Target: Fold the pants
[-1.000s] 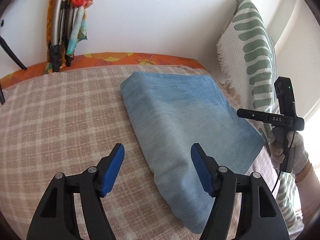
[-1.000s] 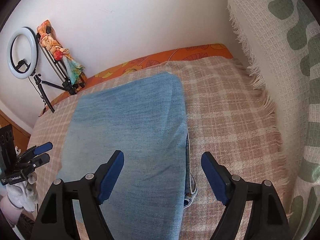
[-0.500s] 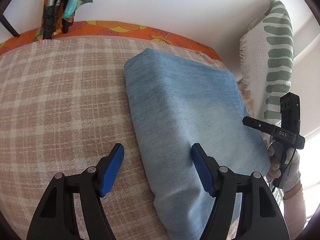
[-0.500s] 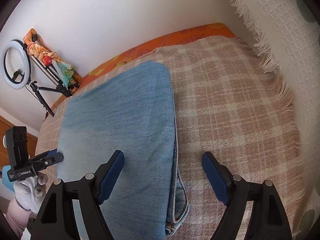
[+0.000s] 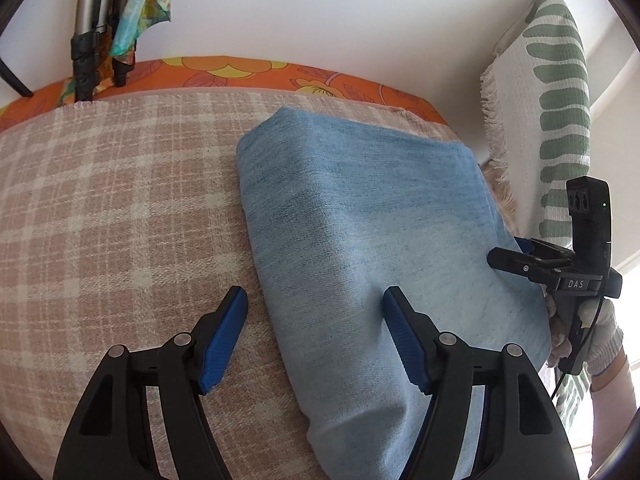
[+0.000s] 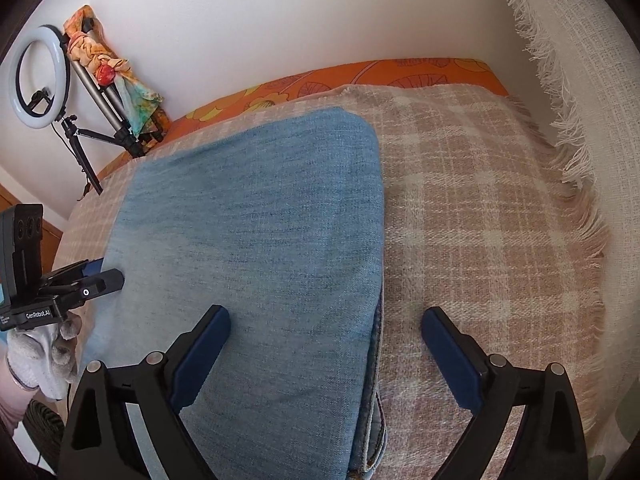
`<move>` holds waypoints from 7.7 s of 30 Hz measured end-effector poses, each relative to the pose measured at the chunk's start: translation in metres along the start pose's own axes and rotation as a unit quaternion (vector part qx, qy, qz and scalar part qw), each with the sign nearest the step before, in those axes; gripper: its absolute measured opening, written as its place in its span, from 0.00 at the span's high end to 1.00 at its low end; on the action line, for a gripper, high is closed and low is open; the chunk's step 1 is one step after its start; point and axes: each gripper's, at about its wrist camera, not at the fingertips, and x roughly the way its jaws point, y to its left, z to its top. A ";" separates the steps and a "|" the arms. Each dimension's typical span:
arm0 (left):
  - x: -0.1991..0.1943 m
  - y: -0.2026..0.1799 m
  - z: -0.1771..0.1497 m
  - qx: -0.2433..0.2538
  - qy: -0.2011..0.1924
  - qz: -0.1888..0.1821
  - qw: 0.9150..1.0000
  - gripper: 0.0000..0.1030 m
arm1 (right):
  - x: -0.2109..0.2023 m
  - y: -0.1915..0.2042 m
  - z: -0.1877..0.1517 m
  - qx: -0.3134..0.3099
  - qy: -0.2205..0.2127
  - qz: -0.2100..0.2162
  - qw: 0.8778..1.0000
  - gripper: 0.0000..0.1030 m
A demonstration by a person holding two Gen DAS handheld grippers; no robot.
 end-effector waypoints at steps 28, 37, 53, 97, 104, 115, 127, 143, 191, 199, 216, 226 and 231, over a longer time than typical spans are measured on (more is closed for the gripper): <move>-0.018 -0.041 -0.002 0.092 -0.076 0.040 0.992 0.87 | -0.028 0.030 -0.016 0.003 -0.067 0.004 0.998 0.85; -0.029 -0.048 -0.005 0.099 -0.097 0.035 0.990 0.88 | -0.049 0.042 -0.025 -0.004 -0.098 -0.016 0.995 0.87; -0.060 -0.043 0.002 0.088 -0.124 0.017 0.988 0.89 | -0.078 0.069 -0.019 -0.017 -0.132 -0.012 0.991 0.88; 0.023 -0.019 0.139 0.094 -0.129 0.117 0.980 0.85 | 0.025 0.053 0.145 -0.028 -0.130 -0.110 0.985 0.74; 0.014 -0.016 0.146 0.083 -0.141 0.141 0.976 0.78 | 0.014 0.048 0.137 -0.024 -0.136 -0.145 0.980 0.63; -0.023 -0.028 0.131 0.104 -0.149 0.136 0.974 0.78 | -0.023 0.068 0.133 -0.013 -0.159 -0.137 0.978 0.49; -0.131 -0.044 0.097 0.119 -0.190 0.121 0.967 0.62 | -0.107 0.152 0.113 -0.034 -0.196 -0.126 0.972 0.28; -0.243 -0.054 -0.005 0.142 -0.218 0.100 0.960 0.41 | -0.160 0.265 0.007 -0.044 -0.231 -0.144 0.961 0.11; -0.266 0.041 -0.140 0.090 -0.206 0.140 0.964 0.28 | -0.118 0.345 -0.141 -0.034 -0.262 -0.166 0.950 0.00; -0.261 0.041 -0.142 0.095 -0.197 0.141 0.966 0.28 | -0.125 0.350 -0.143 -0.042 -0.277 -0.180 0.943 0.00; -0.257 0.032 -0.145 0.098 -0.191 0.133 0.968 0.28 | -0.127 0.341 -0.147 -0.028 -0.274 -0.174 0.945 0.00; -0.260 0.032 -0.145 0.099 -0.194 0.132 0.967 0.28 | -0.128 0.343 -0.151 -0.029 -0.278 -0.180 0.943 0.00; -0.260 0.031 -0.144 0.099 -0.195 0.130 0.967 0.28 | -0.128 0.343 -0.151 -0.029 -0.276 -0.179 0.944 0.00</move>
